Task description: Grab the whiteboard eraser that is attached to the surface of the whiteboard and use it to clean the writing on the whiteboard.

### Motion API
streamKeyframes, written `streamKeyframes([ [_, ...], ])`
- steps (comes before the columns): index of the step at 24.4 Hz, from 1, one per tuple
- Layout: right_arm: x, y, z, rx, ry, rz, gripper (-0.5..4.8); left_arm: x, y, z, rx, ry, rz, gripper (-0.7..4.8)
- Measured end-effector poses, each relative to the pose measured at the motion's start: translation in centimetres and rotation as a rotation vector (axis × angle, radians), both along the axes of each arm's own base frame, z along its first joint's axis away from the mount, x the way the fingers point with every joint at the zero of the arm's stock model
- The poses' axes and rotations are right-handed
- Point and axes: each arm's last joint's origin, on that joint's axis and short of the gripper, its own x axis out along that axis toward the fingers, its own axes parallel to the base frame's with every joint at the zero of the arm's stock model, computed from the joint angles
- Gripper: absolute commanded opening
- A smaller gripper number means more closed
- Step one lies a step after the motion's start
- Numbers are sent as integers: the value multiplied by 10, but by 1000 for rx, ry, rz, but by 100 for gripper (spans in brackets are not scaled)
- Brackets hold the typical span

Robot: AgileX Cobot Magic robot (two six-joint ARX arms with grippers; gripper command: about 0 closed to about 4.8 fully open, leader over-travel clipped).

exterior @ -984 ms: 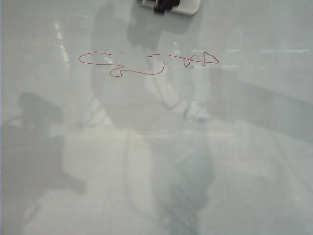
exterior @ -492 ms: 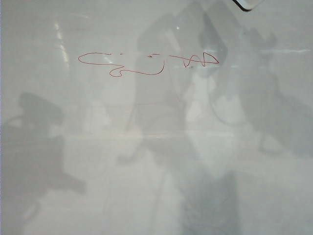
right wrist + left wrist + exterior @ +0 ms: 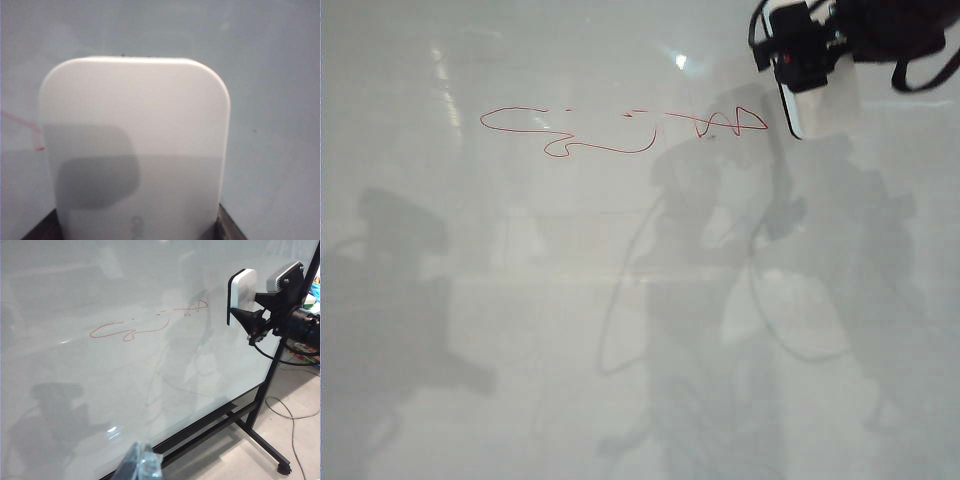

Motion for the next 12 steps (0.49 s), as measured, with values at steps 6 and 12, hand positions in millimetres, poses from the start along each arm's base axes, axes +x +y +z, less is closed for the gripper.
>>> streamKeyframes([
  [6, 31, 1, -32, 119, -26, 29, 156, 0, 0, 0, 0, 0, 0, -5],
  [12, 44, 5, -55, 119, -19, 33, 147, 0, 0, 0, 0, 0, 0, -5],
])
